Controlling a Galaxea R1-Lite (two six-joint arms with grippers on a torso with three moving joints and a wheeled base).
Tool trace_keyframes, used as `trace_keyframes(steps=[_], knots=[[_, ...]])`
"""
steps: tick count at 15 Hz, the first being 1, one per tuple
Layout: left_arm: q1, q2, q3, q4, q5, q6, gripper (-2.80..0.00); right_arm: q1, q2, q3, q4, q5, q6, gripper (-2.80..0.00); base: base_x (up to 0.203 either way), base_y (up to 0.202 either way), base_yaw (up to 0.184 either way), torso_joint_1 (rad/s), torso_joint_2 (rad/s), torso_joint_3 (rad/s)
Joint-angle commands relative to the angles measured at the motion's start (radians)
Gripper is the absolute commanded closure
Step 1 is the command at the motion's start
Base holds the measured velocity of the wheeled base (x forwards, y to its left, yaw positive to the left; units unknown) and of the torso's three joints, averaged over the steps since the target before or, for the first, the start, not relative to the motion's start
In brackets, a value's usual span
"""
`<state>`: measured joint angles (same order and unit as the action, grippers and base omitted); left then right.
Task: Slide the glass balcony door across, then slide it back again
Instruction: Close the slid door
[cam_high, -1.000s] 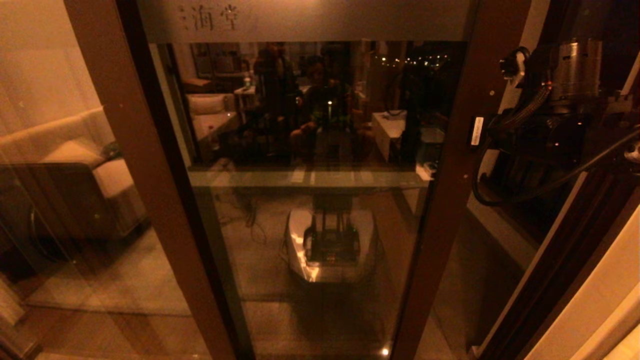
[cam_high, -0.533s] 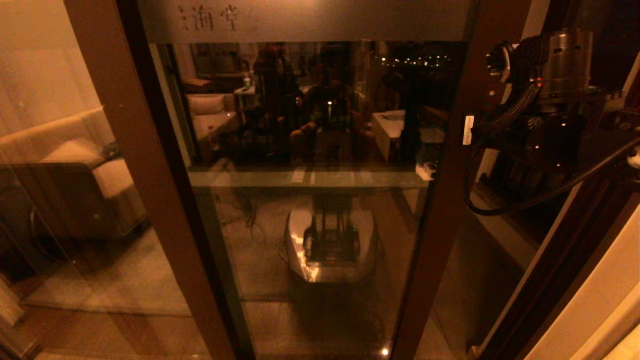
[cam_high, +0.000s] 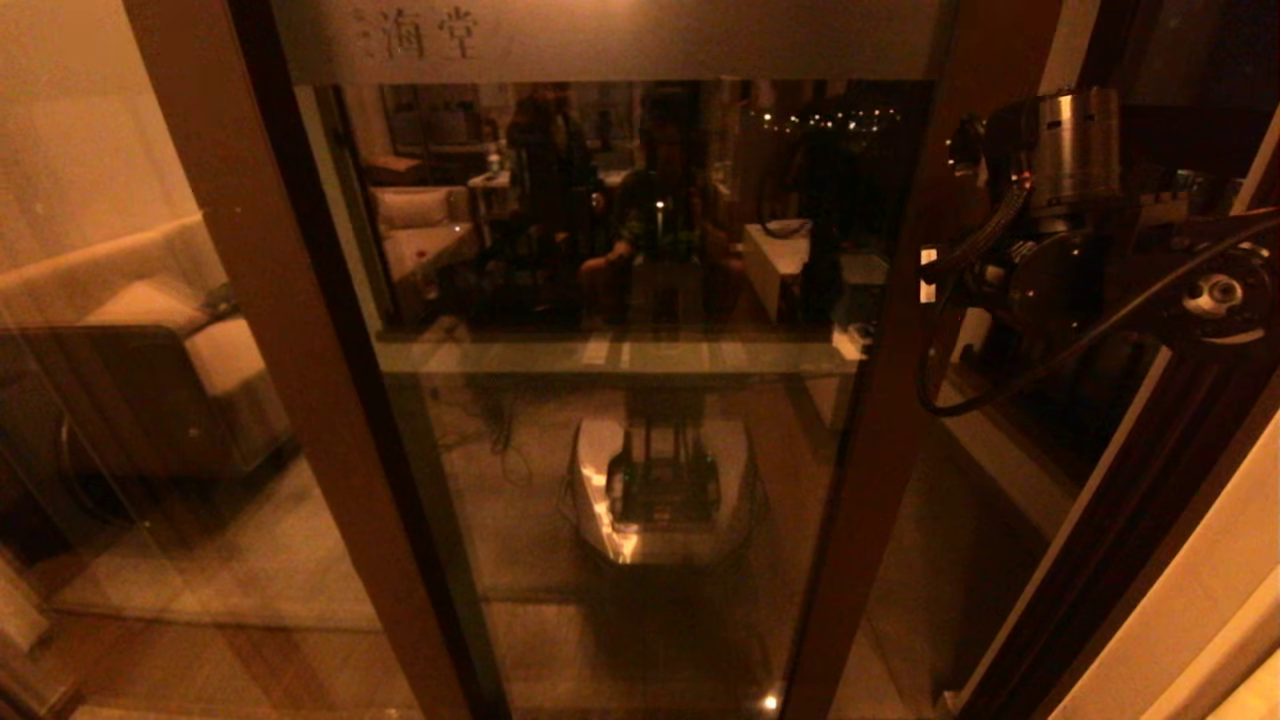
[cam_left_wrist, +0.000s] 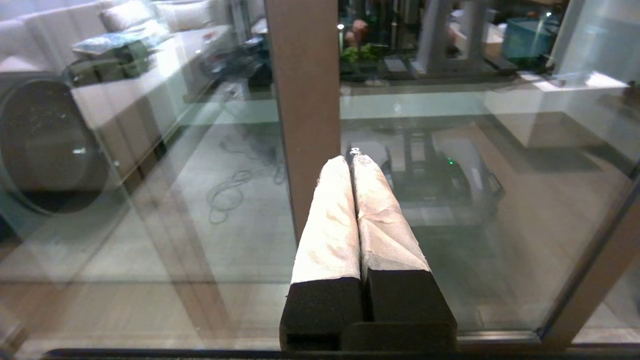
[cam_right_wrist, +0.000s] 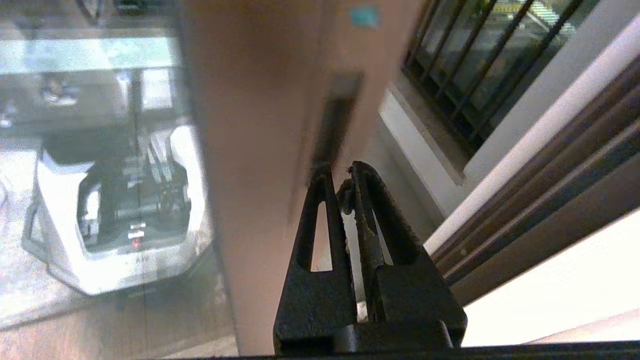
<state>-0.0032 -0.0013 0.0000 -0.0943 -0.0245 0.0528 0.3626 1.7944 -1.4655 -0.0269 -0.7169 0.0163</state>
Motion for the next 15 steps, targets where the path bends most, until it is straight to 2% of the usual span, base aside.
trace_keyframes(steps=[1,7,15], knots=[[0.000,0.001,0.035,-0.001,0.000,-0.001,0.00,-0.010,0.015,-0.017,0.033,-0.002,0.006,0.00,0.000,0.000,0.000,0.000,0.00,0.000],[0.000,0.001,0.035,-0.001,0.000,-0.001,0.00,-0.048,0.033,-0.033,0.045,0.005,0.022,0.00,0.000,0.000,0.000,0.000,0.00,0.000],[0.000,0.001,0.035,-0.001,0.000,-0.001,0.00,-0.052,0.067,-0.063,0.039,0.033,0.039,0.00,0.000,0.000,0.000,0.000,0.00,0.000]])
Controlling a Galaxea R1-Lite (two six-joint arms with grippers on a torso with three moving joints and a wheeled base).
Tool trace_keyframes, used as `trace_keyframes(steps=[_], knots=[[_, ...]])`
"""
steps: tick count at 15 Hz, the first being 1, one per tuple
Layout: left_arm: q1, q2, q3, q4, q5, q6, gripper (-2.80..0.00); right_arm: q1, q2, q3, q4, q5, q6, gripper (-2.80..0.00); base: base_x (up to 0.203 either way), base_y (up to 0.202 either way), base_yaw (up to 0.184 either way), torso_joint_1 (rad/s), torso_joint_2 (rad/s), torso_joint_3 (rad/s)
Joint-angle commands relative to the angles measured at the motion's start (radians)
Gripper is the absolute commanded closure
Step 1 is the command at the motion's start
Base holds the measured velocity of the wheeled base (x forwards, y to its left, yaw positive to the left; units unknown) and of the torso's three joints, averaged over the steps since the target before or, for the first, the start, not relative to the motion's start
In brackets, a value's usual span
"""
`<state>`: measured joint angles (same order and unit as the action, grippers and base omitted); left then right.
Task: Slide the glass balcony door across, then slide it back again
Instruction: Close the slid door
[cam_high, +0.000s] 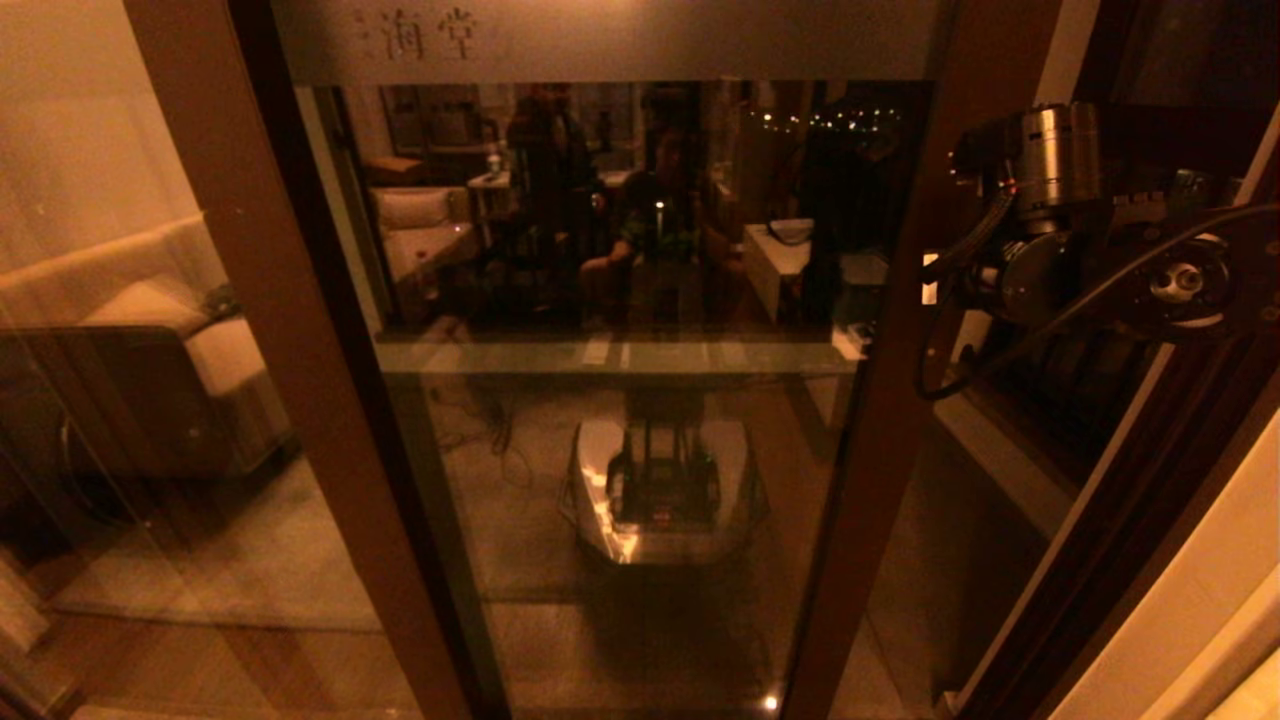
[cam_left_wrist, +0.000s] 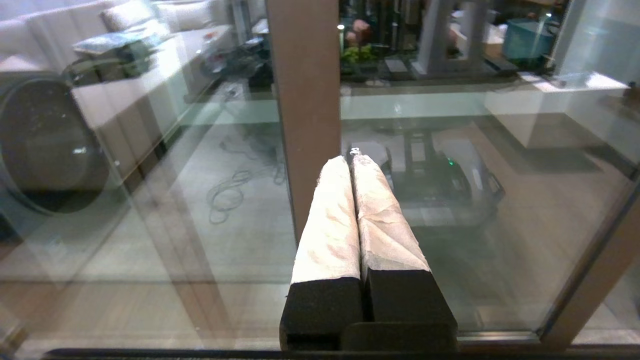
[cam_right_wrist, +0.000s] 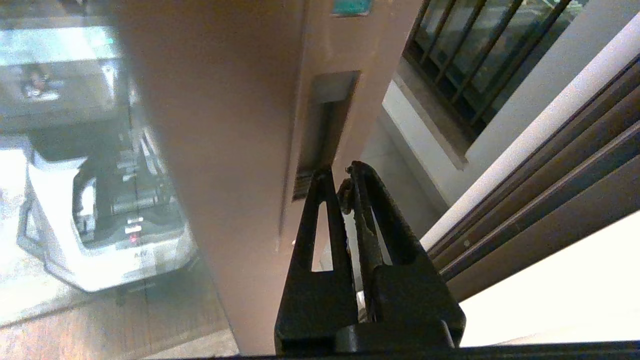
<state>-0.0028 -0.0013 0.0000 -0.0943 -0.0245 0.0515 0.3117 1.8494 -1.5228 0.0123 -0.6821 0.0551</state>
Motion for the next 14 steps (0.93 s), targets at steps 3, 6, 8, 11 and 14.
trace_keyframes(steps=[3,6,8,11,14], knots=[[0.000,0.001,0.035,-0.001,0.000,0.001,0.00,-0.012,0.031,-0.014,-0.012,0.003,0.000,0.00,0.000,0.000,0.000,0.000,0.00,0.000],[0.000,0.001,0.035,-0.001,0.000,0.001,0.00,-0.019,0.044,-0.022,-0.018,0.004,0.000,0.00,0.000,0.000,0.000,0.000,0.00,0.000],[0.000,0.001,0.035,-0.001,0.000,0.001,0.00,-0.021,0.051,-0.027,-0.018,0.004,0.000,0.00,0.000,0.000,0.000,0.000,0.00,0.000],[0.000,0.001,0.035,-0.001,0.000,0.001,0.00,-0.031,0.062,-0.040,-0.018,0.006,0.011,0.00,0.000,0.000,0.000,0.000,0.00,0.000],[0.000,0.001,0.035,-0.001,0.000,0.001,0.00,-0.040,0.071,-0.048,-0.018,0.010,0.012,0.00,0.000,0.000,0.000,0.000,0.00,0.000]])
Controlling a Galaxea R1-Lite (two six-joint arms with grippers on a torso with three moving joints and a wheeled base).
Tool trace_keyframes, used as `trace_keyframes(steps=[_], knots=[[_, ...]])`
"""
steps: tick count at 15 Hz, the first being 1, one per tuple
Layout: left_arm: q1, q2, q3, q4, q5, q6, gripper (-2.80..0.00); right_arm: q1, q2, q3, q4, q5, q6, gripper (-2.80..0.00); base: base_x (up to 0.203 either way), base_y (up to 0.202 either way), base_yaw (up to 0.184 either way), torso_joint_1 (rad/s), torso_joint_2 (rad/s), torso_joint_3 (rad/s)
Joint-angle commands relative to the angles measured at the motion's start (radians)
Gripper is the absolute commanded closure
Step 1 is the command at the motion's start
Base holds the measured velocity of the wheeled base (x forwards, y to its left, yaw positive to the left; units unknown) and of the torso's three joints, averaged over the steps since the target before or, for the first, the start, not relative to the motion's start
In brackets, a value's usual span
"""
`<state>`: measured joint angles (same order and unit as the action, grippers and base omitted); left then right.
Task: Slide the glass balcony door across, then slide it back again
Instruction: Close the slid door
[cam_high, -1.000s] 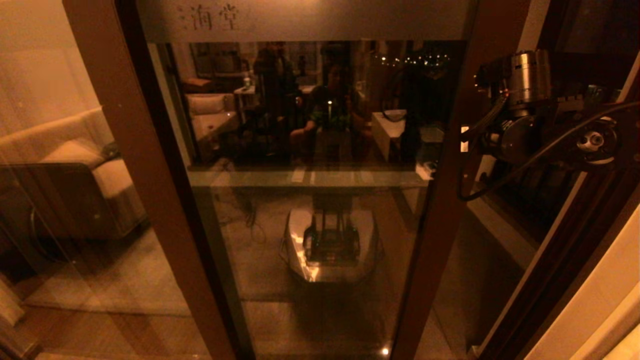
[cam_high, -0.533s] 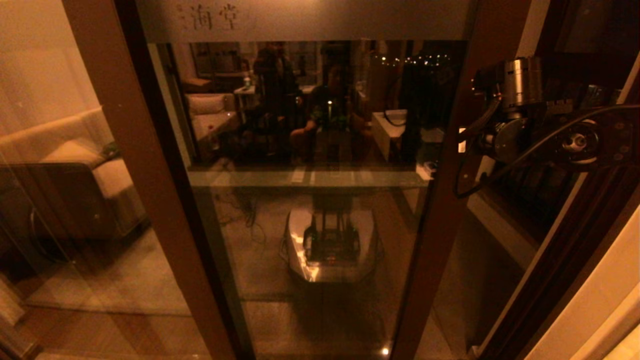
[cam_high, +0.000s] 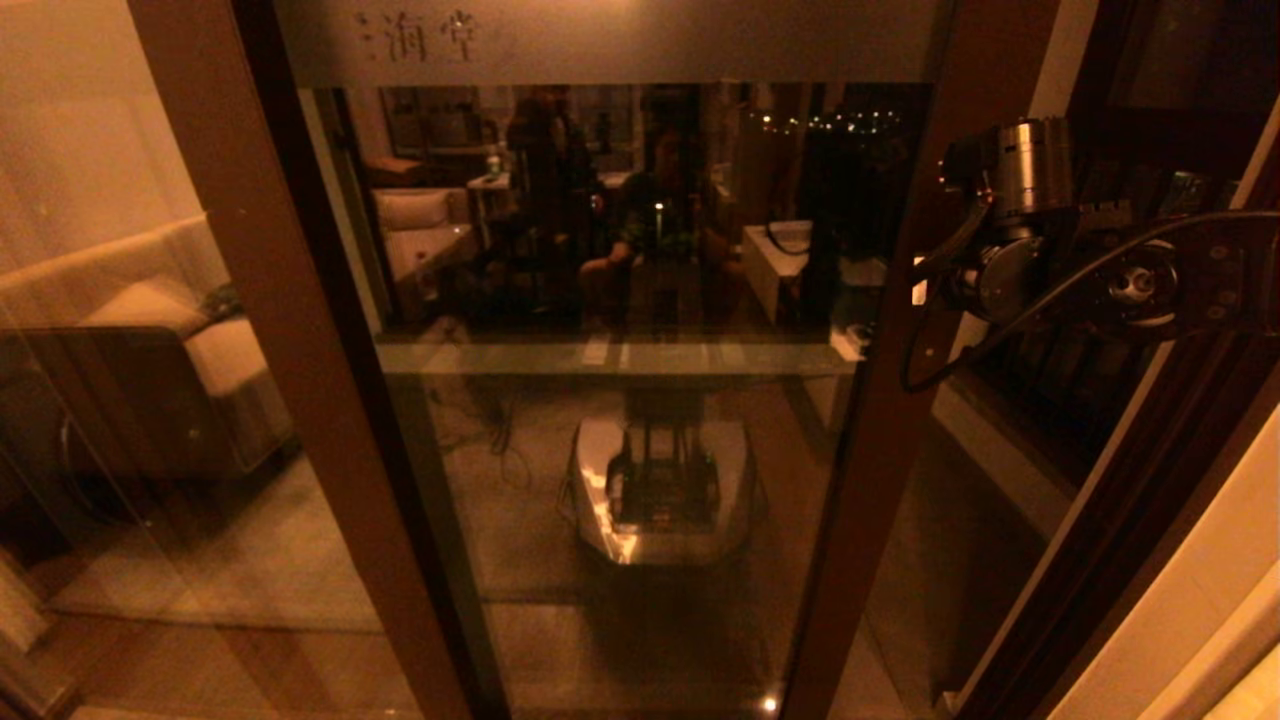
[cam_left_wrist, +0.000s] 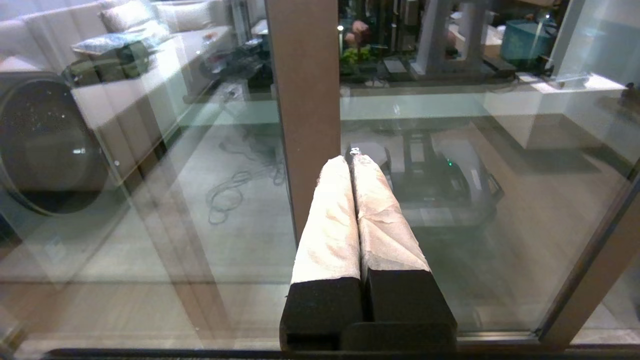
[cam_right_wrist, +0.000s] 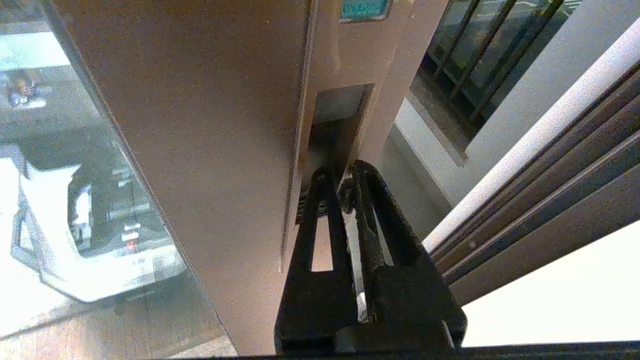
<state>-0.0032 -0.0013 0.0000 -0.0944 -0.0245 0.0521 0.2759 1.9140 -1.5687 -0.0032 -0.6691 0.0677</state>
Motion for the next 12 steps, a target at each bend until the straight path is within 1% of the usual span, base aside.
trace_keyframes(steps=[1,12], knots=[[0.000,0.001,0.035,-0.001,0.000,0.000,0.00,-0.004,0.007,-0.002,-0.003,-0.003,0.000,0.00,0.000,0.000,0.000,0.000,0.00,0.000],[0.000,0.001,0.035,-0.001,0.000,0.000,0.00,-0.026,0.008,-0.004,-0.003,-0.003,-0.002,0.00,0.000,0.000,0.000,0.000,0.00,0.000]])
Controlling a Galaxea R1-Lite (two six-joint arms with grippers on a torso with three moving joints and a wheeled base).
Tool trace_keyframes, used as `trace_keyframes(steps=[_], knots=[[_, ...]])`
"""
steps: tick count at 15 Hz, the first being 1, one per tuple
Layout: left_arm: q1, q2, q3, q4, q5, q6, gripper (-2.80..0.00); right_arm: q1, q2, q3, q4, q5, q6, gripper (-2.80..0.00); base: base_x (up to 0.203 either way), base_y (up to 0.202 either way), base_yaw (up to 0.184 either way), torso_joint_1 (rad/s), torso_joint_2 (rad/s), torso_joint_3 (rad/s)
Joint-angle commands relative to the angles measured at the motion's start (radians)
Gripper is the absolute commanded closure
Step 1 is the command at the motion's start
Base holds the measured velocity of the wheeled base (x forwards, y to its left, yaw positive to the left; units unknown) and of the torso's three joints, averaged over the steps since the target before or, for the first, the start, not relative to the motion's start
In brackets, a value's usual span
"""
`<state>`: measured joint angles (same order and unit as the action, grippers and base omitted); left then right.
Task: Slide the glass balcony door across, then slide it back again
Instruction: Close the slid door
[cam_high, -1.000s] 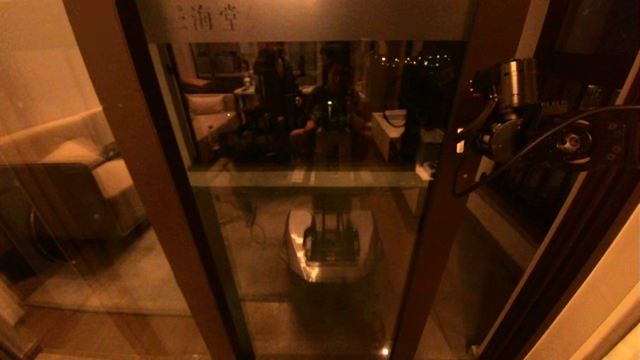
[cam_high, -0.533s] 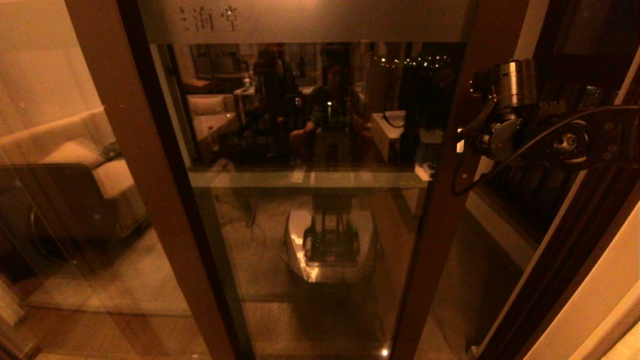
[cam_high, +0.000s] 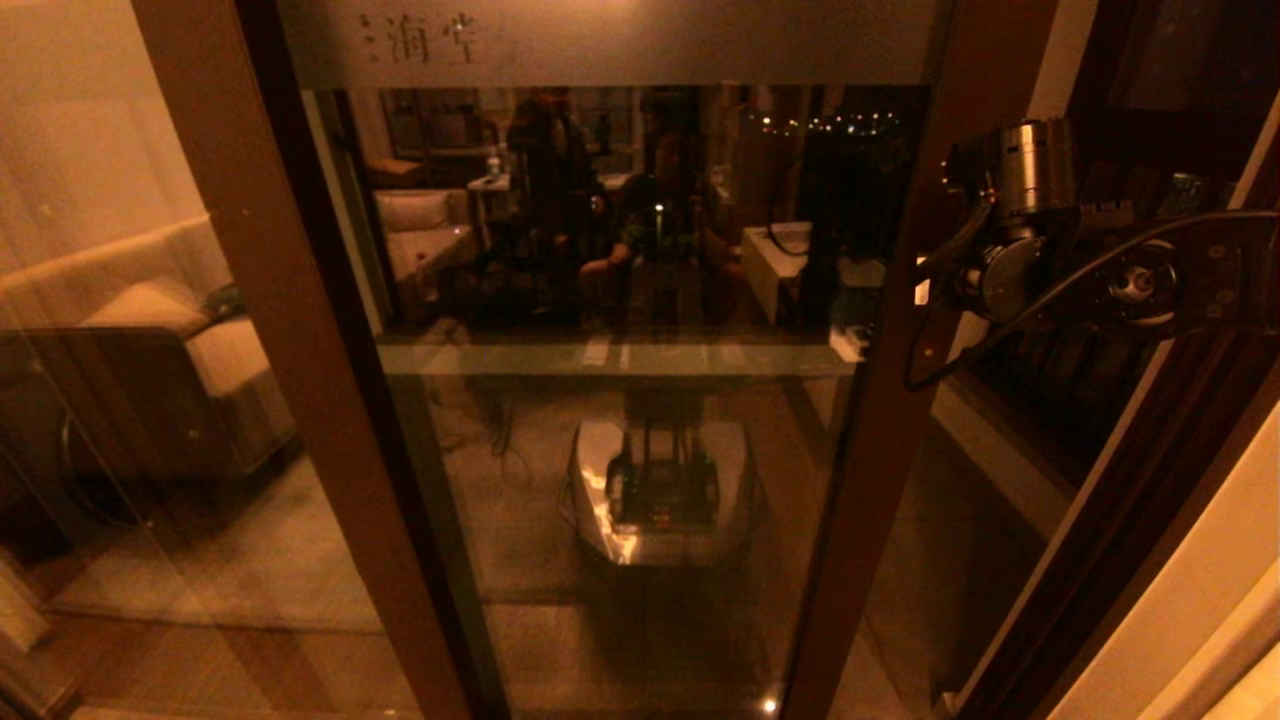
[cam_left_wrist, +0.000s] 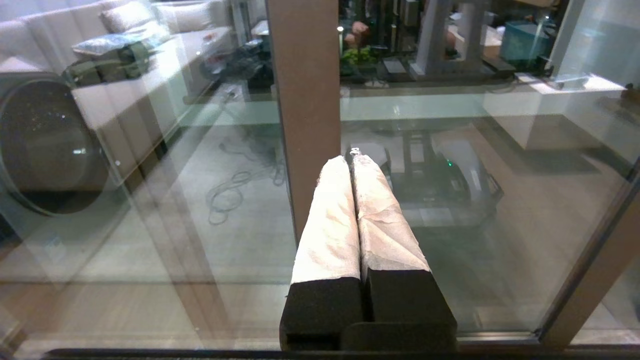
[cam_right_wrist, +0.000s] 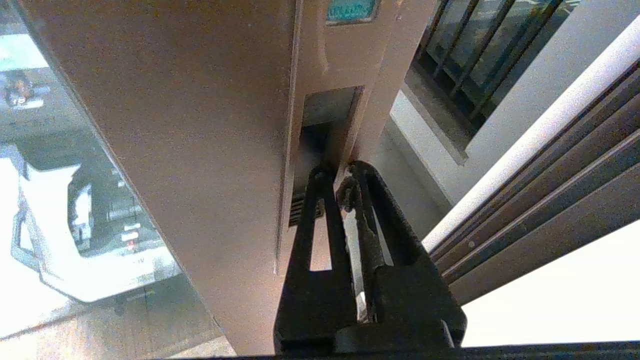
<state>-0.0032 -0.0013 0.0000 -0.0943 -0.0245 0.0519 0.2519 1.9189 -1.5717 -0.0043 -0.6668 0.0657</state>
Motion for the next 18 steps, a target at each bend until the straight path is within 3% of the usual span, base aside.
trace_keyframes(steps=[1,18], knots=[[0.000,0.001,0.035,-0.001,0.000,0.000,0.00,-0.008,0.004,0.000,-0.002,-0.005,0.000,0.00,0.000,0.000,0.000,0.000,0.00,0.000],[0.000,0.001,0.035,-0.001,0.000,0.000,0.00,-0.054,0.008,0.009,-0.002,-0.005,0.000,0.00,0.000,0.000,0.000,0.000,0.00,0.000]])
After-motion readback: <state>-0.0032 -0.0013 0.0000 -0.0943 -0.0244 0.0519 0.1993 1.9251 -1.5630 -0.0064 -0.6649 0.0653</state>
